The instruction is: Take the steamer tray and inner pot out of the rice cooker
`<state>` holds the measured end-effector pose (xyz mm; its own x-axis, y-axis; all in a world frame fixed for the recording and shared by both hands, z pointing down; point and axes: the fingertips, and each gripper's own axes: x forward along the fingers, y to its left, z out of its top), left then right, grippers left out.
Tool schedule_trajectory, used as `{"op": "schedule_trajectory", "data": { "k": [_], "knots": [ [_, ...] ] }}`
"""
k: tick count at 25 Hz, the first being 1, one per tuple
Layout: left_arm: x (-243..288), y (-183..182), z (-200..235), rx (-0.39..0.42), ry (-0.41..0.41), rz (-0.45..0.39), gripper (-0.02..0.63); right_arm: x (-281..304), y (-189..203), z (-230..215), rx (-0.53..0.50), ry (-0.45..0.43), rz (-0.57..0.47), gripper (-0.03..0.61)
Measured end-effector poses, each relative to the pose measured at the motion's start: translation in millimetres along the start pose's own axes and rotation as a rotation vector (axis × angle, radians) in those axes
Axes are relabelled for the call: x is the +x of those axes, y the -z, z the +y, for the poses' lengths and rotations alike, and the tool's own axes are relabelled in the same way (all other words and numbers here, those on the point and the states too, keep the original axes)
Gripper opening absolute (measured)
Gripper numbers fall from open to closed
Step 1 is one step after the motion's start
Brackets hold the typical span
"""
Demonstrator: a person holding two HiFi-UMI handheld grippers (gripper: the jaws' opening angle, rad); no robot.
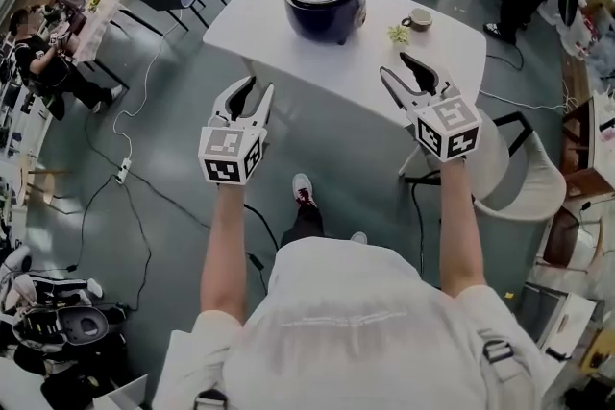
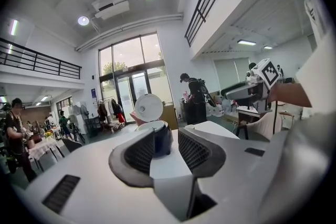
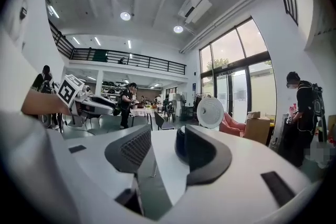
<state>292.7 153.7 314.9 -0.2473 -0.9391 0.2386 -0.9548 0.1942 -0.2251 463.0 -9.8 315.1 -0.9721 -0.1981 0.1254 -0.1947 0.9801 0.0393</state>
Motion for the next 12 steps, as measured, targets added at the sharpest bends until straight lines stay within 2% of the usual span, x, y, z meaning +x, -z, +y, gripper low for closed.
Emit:
{"op": "schedule_trajectory", "data": {
  "k": [3,8,12],
  "knots": [
    [10,2,9,-0.011,0.004,-0.006,0.167,11,0,0,-0.028,-0.018,0.016,0.246],
    [38,9,47,-0.024,-0.005,-0.022,0.189,51,-5,-4,-0.064,-0.022,0.045,0.283],
    [63,17,78,-0.053,0.027,-0.026,0.222,92,-5,-9,-0.075,-0.017,0.095,0.311]
  ]
}}
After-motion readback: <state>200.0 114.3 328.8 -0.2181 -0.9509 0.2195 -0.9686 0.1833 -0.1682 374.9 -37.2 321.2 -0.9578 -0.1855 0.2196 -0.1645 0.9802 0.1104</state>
